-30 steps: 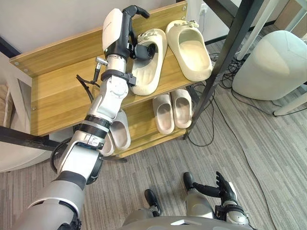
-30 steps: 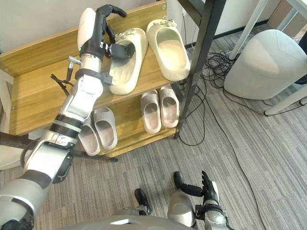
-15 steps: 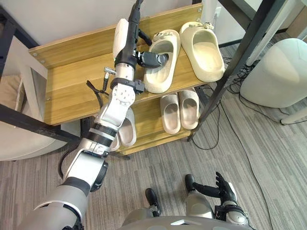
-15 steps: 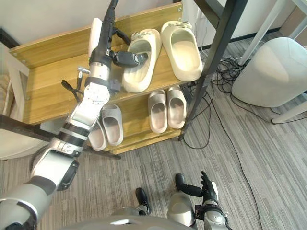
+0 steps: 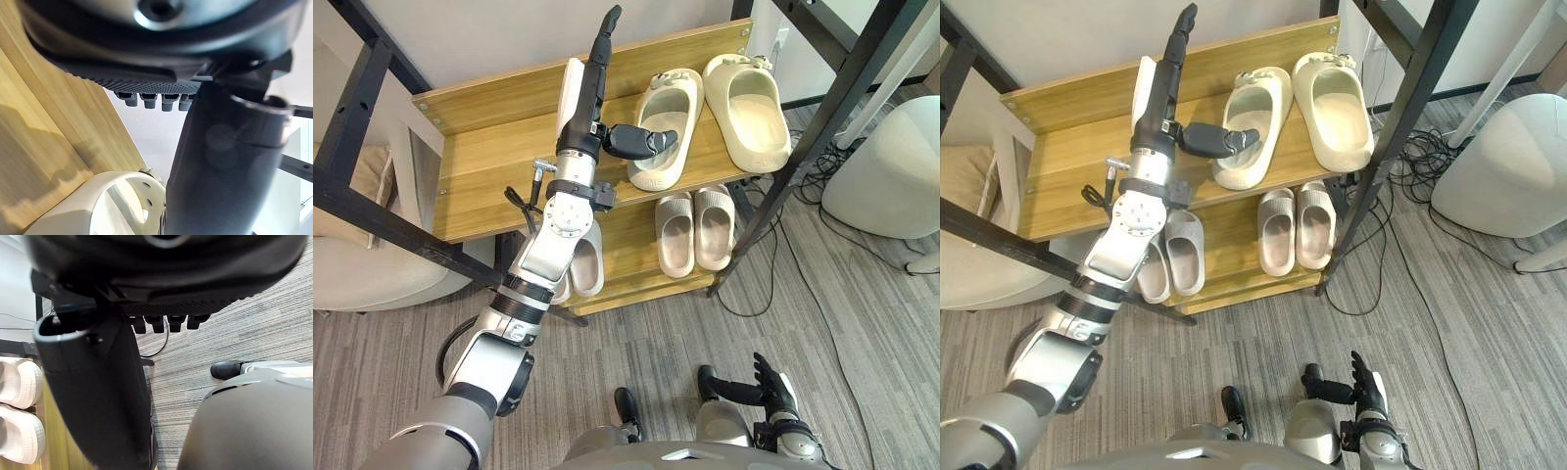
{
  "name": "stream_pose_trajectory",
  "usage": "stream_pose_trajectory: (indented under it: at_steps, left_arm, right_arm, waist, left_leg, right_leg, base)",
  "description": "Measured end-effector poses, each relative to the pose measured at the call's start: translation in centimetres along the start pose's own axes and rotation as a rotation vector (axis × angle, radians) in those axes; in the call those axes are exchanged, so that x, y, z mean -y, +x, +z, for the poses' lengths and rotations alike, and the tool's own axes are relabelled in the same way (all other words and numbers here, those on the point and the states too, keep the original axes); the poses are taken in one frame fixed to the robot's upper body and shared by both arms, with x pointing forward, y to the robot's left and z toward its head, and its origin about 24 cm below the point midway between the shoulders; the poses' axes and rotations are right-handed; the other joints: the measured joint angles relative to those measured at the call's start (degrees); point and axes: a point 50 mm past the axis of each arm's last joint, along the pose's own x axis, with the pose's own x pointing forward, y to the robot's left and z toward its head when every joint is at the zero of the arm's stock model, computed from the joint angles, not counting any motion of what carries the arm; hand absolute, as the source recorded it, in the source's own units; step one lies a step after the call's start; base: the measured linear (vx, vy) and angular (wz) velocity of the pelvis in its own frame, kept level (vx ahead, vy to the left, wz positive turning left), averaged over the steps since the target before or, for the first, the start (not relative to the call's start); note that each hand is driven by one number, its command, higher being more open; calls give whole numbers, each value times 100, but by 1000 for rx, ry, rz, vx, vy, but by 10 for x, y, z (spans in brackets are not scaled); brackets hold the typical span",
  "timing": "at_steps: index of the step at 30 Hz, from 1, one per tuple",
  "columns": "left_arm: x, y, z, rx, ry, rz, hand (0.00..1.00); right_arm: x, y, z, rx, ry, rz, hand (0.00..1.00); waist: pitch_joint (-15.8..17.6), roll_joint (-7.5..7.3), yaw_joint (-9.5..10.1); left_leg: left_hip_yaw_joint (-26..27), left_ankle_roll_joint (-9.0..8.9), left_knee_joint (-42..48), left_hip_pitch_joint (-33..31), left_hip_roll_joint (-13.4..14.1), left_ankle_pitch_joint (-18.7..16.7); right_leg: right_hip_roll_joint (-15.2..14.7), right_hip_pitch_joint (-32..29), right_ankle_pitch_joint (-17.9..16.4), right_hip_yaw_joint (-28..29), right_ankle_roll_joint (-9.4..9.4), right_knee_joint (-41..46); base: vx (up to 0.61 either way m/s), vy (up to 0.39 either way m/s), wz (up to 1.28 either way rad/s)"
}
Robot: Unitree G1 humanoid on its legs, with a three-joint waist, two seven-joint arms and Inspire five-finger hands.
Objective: Organize the slippers on the shoe rack
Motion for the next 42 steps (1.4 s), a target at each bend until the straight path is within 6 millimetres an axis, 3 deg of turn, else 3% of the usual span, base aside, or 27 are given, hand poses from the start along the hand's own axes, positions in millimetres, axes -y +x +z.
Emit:
stream_pose_trajectory:
  at_steps: [6, 11, 13, 15, 23, 30, 34, 42]
  left_arm:
    - [4, -26, -6, -18, -115, -1, 100]
    - [10, -64, -41, -227, -349, -11, 100]
    - [9, -73, -46, -258, -414, -2, 100]
    - [10, -79, -44, -267, -512, -7, 100]
    - [24, -91, -41, -298, -657, -70, 100]
    - [56, -101, -28, -306, -751, -227, 100]
    - [85, -108, -15, -315, -819, -344, 100]
    - [110, -105, -3, -322, -835, -445, 100]
  right_arm:
    - [5, -1, -5, -19, -34, -2, 100]
    - [5, -1, -5, -26, -69, 5, 100]
    - [4, -1, -6, -32, -86, 15, 100]
    - [1, 0, -5, -32, -92, 26, 100]
    - [-3, -1, -6, -43, -109, 45, 100]
    - [-5, -1, -10, -60, -119, 53, 100]
    - [-7, 1, -8, -59, -125, 61, 100]
    - [-13, 4, -4, -50, -141, 81, 100]
  waist:
    - [-56, 81, 163]
    - [-87, 61, 290]
    - [-121, 20, 337]
    - [-172, -53, 425]
    - [-266, -142, 474]
    - [-372, -192, 537]
    - [-428, -212, 498]
    - [-464, -262, 467]
  left_leg:
    - [-100, -17, -10, 52, -2, 20]
    - [-324, -78, -23, 91, 66, 77]
    - [-343, -93, -23, 90, 94, 87]
    - [-359, -109, -24, 90, 125, 96]
    - [-432, -108, -24, 84, 110, 102]
    - [-523, -100, -25, 94, 96, 109]
    - [-531, -101, -28, 96, 95, 123]
    - [-535, -109, -28, 101, 128, 136]
  right_leg:
    - [8, 99, -34, -115, -8, 0]
    - [84, 244, -81, -355, -79, -1]
    - [109, 244, -88, -379, -88, -2]
    - [136, 250, -96, -401, -100, -4]
    - [123, 283, -101, -479, -96, -8]
    - [108, 347, -123, -578, -84, -26]
    - [105, 352, -122, -593, -83, -28]
    - [99, 361, -115, -601, -73, -28]
  base:
    - [-27, 5, 9]
    - [-39, -18, 20]
    - [-47, -20, 10]
    - [-42, -17, 3]
    - [-21, 5, 6]
    - [-21, 7, 7]
    - [-18, 3, 1]
    - [-5, 0, 0]
